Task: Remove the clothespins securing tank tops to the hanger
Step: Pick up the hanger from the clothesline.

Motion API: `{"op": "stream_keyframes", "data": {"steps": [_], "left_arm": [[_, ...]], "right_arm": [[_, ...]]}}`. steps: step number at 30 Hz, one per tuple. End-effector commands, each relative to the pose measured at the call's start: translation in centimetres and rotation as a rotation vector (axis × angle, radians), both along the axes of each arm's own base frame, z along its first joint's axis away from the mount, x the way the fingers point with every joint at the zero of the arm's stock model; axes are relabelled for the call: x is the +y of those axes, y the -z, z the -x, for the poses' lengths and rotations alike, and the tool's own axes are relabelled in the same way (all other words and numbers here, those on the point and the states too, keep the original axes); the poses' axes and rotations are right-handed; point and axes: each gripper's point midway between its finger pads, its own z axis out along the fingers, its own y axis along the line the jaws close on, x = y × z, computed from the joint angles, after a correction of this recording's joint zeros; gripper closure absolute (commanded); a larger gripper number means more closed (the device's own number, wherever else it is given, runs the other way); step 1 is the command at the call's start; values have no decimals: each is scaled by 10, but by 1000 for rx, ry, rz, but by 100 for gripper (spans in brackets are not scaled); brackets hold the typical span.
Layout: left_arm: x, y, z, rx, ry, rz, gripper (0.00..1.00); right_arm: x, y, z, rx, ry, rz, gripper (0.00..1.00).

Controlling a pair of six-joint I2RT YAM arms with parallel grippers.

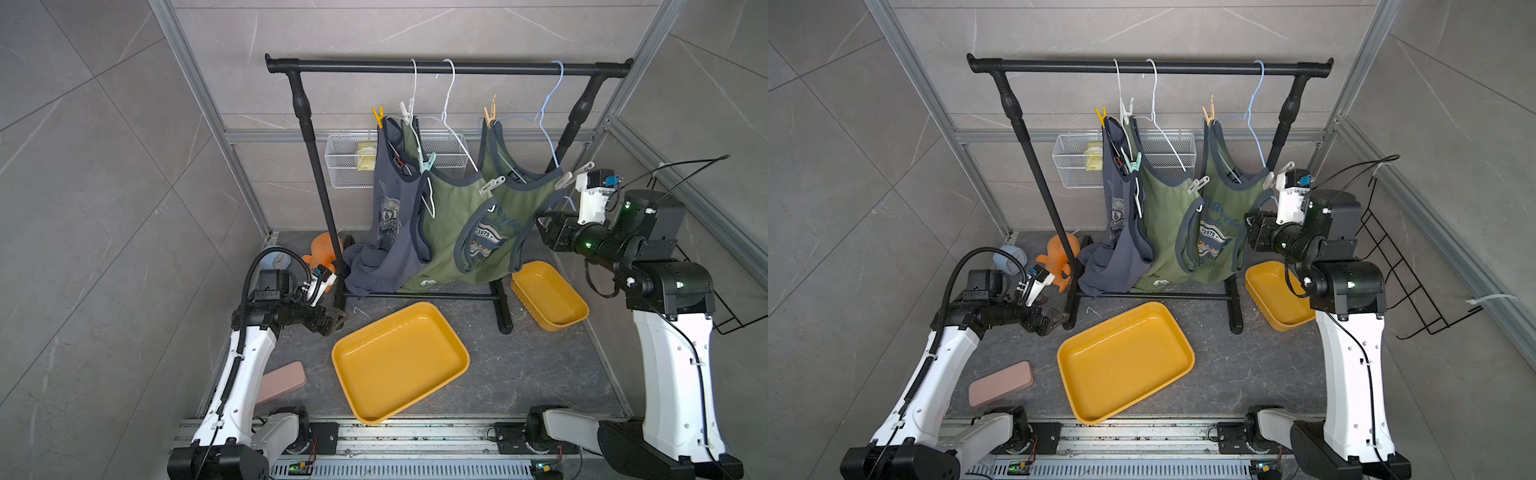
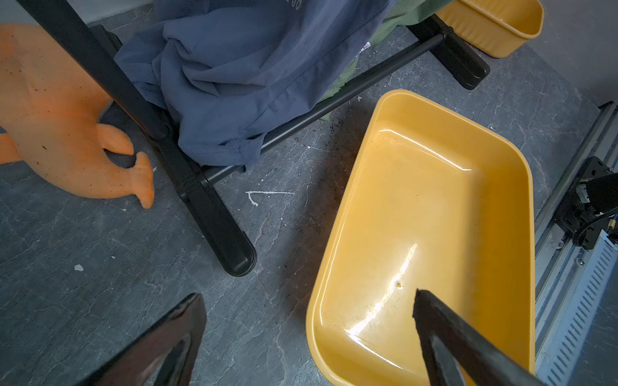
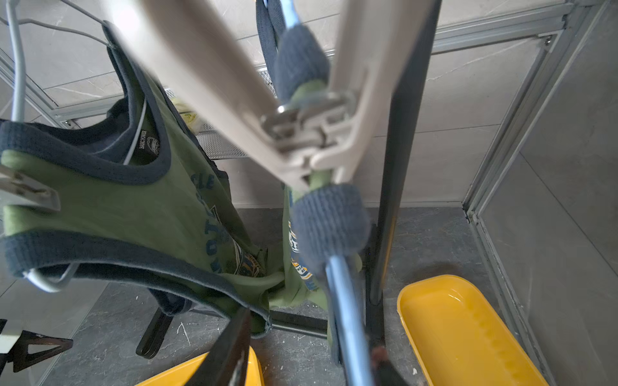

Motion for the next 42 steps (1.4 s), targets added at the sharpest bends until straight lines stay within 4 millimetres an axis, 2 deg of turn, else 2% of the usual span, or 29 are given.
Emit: {"op": "stream_keyframes", "data": {"steps": [1, 4, 11, 16, 20, 33, 37, 42], "left_arm": [[-5, -15, 0, -34, 6, 30, 0], [-7, -17, -1, -33, 9, 36, 0], [-10, -19, -2, -30, 15, 39, 0], [-10, -19, -1, -30, 22, 30, 0], [-11, -21, -2, -33, 26, 22, 0], [-14, -29, -5, -48, 37, 27, 0], [-15, -30, -5, -51, 39, 28, 0], [-16, -31, -5, -53, 42, 27, 0]], "right_arm": [[-3, -15, 0, -45, 14, 17, 60], [-2, -16, -5, -41, 5, 22, 67], [2, -7, -16, -14, -20, 25, 77], [3, -7, -19, -19, -27, 45, 100], [0, -18, -20, -67, -12, 46, 100], [4, -82, -6, -301, -20, -14, 100], [6, -92, -5, -325, -37, -18, 100], [8, -91, -2, -316, -50, -17, 100]]}}
